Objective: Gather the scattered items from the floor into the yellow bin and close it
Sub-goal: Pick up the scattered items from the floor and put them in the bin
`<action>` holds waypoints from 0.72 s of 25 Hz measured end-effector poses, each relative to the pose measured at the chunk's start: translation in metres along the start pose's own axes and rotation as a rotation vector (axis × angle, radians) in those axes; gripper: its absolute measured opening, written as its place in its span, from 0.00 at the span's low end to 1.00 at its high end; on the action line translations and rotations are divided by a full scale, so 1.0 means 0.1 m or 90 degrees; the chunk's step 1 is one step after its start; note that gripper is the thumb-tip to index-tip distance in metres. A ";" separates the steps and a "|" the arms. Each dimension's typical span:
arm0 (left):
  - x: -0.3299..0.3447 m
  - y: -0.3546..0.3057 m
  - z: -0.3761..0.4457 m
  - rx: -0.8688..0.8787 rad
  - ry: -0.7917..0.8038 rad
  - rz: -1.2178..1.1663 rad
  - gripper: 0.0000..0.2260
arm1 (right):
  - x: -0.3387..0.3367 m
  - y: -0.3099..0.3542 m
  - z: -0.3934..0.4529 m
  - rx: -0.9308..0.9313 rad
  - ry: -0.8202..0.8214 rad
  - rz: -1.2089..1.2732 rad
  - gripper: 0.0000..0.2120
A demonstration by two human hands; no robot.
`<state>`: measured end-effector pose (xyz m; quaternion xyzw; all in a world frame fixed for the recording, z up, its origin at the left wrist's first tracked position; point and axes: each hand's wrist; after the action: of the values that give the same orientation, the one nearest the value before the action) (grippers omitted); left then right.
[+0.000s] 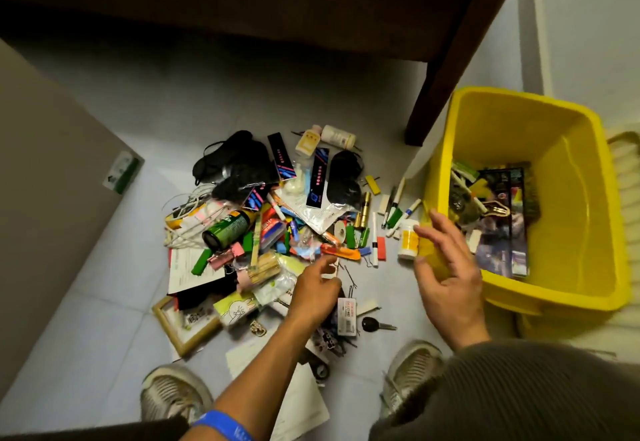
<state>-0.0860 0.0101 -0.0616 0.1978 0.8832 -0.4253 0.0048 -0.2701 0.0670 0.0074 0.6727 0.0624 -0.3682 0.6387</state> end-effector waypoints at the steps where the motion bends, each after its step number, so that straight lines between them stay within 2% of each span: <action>1: 0.04 0.11 0.02 -0.019 0.015 0.044 0.20 | 0.11 -0.06 -0.06 -0.030 0.065 -0.030 0.17; 3: 0.14 0.32 0.06 -0.007 0.041 0.238 0.17 | 0.38 -0.28 -0.19 0.008 0.269 -0.082 0.19; 4: 0.19 0.43 0.07 0.015 0.046 0.339 0.16 | 0.52 -0.43 -0.27 0.018 0.373 -0.169 0.21; 6: 0.28 0.60 0.06 0.062 0.056 0.452 0.21 | 0.72 -0.76 -0.43 0.029 0.526 -0.388 0.29; 7: 0.33 0.66 0.07 0.083 0.060 0.478 0.25 | 0.78 -0.86 -0.49 0.028 0.564 -0.469 0.33; 9: 0.43 0.74 0.12 0.118 0.057 0.521 0.30 | 0.83 -0.98 -0.55 -0.012 0.561 -0.536 0.32; 12: 0.57 0.72 0.19 0.133 0.012 0.548 0.28 | 0.85 -1.00 -0.49 -0.026 0.533 -0.527 0.23; 16: 0.60 0.71 0.21 0.154 -0.009 0.506 0.26 | 0.89 -0.96 -0.49 0.011 0.491 -0.490 0.18; 18: 0.58 0.70 0.18 0.157 -0.008 0.426 0.25 | 0.94 -0.93 -0.51 0.041 0.473 -0.456 0.18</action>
<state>-0.1172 0.0555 -0.1361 0.4723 0.7116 -0.5049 0.1251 -0.2328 0.0931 -0.1264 0.7138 0.5003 -0.3015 0.3862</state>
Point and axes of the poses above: each hand's wrist, its own z-axis towards the middle knuckle, its own x-axis out of the palm, y = z × x, and after that the axes turned 8 degrees about -z, right-handed
